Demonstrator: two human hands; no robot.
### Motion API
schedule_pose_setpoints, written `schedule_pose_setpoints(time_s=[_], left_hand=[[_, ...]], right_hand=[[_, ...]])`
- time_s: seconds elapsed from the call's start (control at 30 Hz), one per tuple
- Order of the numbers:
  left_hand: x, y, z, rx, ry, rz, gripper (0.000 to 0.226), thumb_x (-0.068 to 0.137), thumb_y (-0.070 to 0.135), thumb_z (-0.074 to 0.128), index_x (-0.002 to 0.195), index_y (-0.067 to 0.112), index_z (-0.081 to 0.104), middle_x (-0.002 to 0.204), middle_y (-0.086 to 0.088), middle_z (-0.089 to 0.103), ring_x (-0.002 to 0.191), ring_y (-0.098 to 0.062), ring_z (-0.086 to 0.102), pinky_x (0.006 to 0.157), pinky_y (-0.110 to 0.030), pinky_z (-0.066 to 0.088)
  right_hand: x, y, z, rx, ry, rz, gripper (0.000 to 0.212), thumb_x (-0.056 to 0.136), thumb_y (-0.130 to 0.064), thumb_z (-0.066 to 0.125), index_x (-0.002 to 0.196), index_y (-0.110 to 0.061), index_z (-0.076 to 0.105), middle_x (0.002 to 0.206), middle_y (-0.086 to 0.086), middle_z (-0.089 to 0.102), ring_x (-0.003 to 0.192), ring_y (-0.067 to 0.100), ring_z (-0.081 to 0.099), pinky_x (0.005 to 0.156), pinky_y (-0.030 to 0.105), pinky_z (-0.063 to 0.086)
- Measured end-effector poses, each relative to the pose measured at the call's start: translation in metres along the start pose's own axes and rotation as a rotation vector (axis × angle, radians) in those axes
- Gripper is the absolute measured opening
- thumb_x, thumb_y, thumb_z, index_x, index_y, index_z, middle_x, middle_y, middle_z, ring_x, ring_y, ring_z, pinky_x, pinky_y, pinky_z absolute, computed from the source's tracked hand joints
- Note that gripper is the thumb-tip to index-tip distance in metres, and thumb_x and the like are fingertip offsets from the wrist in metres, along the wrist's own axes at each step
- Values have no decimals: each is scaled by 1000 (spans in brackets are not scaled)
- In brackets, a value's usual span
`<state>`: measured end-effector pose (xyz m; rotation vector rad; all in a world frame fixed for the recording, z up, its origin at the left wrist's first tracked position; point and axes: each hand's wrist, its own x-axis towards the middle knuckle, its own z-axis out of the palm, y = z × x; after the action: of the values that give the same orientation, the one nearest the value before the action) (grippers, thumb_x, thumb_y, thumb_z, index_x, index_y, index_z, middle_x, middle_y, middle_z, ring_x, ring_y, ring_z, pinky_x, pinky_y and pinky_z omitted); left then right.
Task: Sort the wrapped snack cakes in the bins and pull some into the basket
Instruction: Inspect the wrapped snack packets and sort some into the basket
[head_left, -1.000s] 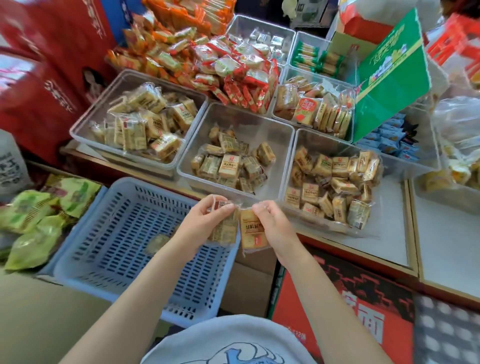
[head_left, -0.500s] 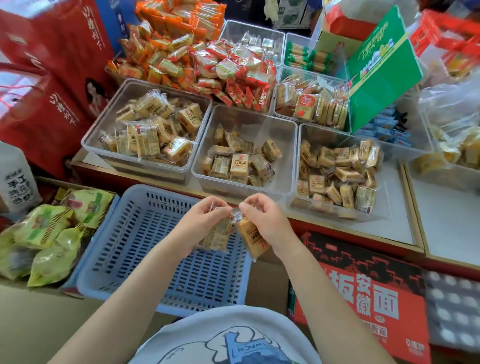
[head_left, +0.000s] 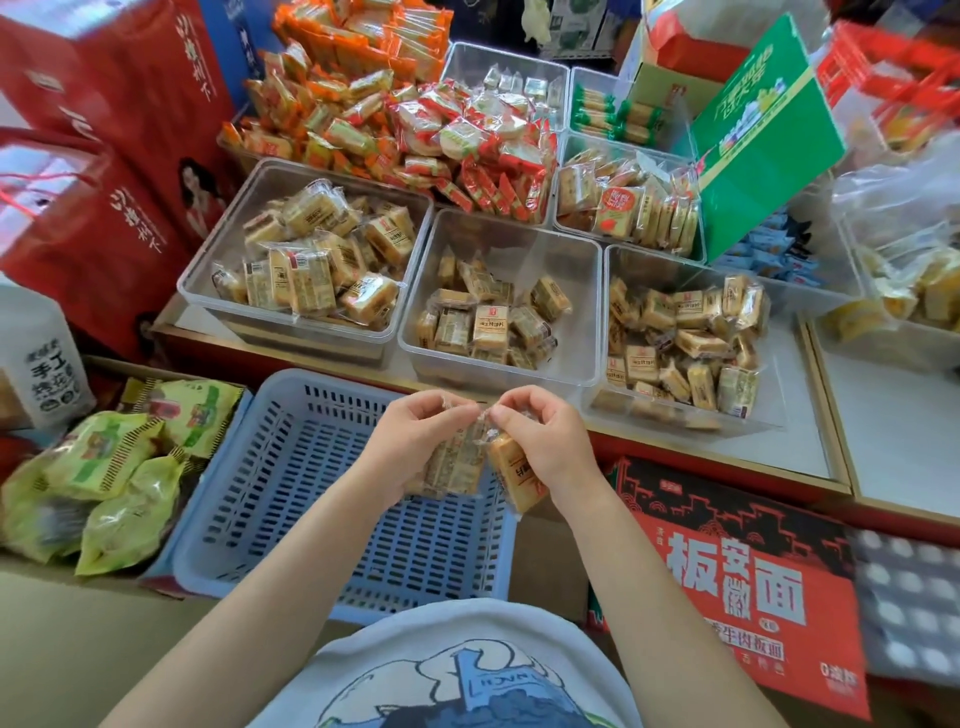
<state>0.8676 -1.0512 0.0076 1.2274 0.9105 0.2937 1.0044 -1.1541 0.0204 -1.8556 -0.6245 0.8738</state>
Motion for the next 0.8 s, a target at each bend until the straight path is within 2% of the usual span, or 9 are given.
schedule_pose_setpoints(time_s=[0.1, 0.23, 0.33, 0.5, 0.63, 0.73, 0.8], left_hand=[[-2, -3, 1, -182, 8, -79, 15, 95, 23, 71, 98, 11, 79, 94, -15, 76, 84, -27, 74, 78, -49, 61], [-2, 1, 2, -305, 95, -155, 11, 93, 17, 72, 92, 7, 77, 84, -12, 74, 72, -23, 72, 63, -39, 60], [0, 0, 2, -309, 151, -147, 11, 88, 14, 77, 88, 6, 70, 78, -10, 71, 64, -22, 69, 56, -33, 57], [0, 1, 4, -332, 94, -145, 11, 89, 14, 76, 86, 8, 68, 75, -7, 71, 63, -19, 69, 56, -30, 57], [2, 2, 3, -313, 73, -142, 14, 94, 20, 71, 83, 13, 67, 76, -4, 69, 66, -17, 67, 60, -34, 56], [2, 3, 4, -337, 40, -156, 16, 100, 26, 64, 97, 11, 69, 83, -6, 72, 70, -18, 70, 63, -37, 59], [0, 5, 3, -307, -80, -164, 24, 99, 27, 65, 111, 7, 67, 94, -12, 74, 81, -23, 72, 71, -41, 62]], right_hand=[[2, -2, 1, 15, -12, 0, 9, 92, -16, 72, 83, -20, 71, 82, 0, 71, 71, 7, 62, 68, 22, 51], [3, -2, 4, 16, -23, 5, 7, 92, -18, 72, 86, -18, 72, 85, 2, 73, 73, 9, 64, 69, 24, 53], [2, 0, 4, 5, -10, 16, 10, 93, -17, 71, 83, -21, 70, 79, -5, 71, 71, 6, 63, 66, 20, 51], [-1, -3, -2, 8, 4, 39, 12, 92, -16, 71, 82, -21, 69, 82, 0, 70, 71, 9, 62, 65, 20, 51], [-2, -5, -3, 28, -12, 48, 11, 92, -15, 71, 82, -20, 70, 83, 6, 71, 72, 12, 64, 66, 24, 53], [0, -8, -2, 55, -7, 50, 12, 92, -14, 71, 82, -19, 69, 81, 5, 70, 69, 11, 64, 62, 21, 53], [1, -10, -3, 65, 7, 54, 12, 93, -14, 70, 82, -19, 69, 80, 1, 69, 65, 6, 63, 60, 19, 52]])
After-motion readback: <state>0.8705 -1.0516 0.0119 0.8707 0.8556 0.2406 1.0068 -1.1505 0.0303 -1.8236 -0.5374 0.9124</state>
